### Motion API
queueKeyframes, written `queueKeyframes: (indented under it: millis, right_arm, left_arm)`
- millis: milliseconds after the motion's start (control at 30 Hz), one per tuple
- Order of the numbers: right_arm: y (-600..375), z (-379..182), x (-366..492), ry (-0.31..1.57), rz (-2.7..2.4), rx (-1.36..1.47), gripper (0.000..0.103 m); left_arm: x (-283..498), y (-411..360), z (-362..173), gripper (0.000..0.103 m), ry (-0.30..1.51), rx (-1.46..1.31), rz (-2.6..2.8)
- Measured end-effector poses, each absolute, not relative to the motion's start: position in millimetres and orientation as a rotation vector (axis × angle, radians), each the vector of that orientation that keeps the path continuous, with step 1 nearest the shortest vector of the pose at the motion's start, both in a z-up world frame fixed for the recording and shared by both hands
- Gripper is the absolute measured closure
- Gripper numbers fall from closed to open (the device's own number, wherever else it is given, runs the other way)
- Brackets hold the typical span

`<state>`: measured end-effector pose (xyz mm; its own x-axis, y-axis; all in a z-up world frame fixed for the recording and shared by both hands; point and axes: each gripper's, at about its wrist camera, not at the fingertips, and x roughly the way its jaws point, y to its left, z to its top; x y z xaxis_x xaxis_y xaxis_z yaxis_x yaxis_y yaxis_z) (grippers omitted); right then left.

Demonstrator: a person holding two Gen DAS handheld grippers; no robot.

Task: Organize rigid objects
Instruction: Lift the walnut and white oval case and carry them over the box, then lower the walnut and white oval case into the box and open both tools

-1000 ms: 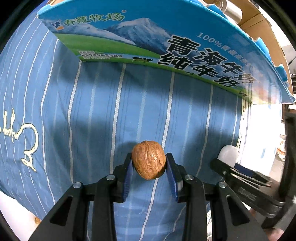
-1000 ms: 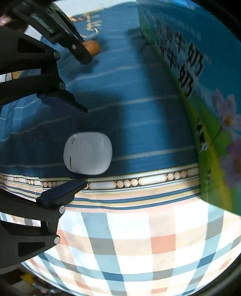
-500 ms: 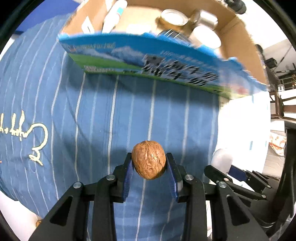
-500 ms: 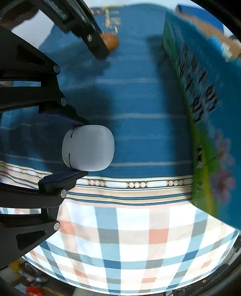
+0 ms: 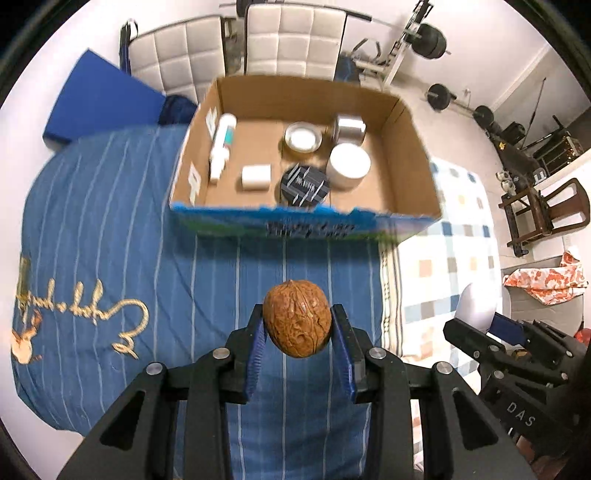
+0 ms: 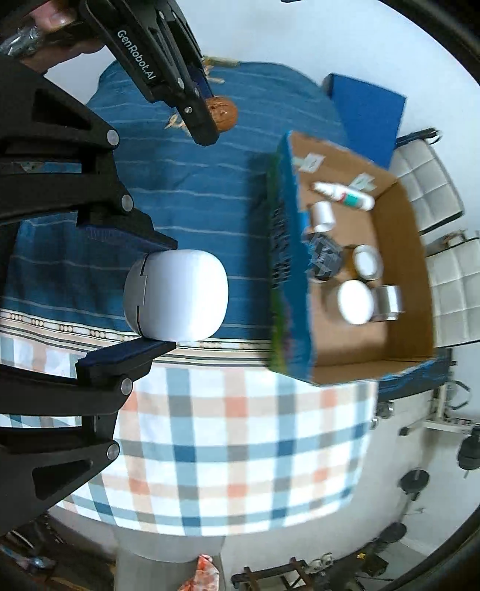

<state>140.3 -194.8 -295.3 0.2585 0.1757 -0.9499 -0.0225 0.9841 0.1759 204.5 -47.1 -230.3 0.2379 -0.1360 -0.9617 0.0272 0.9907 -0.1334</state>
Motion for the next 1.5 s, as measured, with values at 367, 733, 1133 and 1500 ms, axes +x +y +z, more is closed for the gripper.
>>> queueKeyframes:
  millis: [367,733,1133,1500]
  right_arm:
    - [-188,-271,182,1.245,0.191,0.216,0.055]
    - [-192,-336,313,1.343,0.078,0.232,0.055]
    - [-178,-447,385,1.599,-0.003,0.164,0.055]
    - [-176,-488,399,1.717,-0.019,0.096,0.055]
  left_arm:
    - [254,-41,-202,0.072,1.273,-0.143,-0.159]
    - [394,-17,-273,0.072,1.410,-0.114,-0.125]
    - [475,-12,-396,0.072,1.666,-0.120,-0.111]
    - [493,-4,-436,0.063,1.758,-0.129,-0.077]
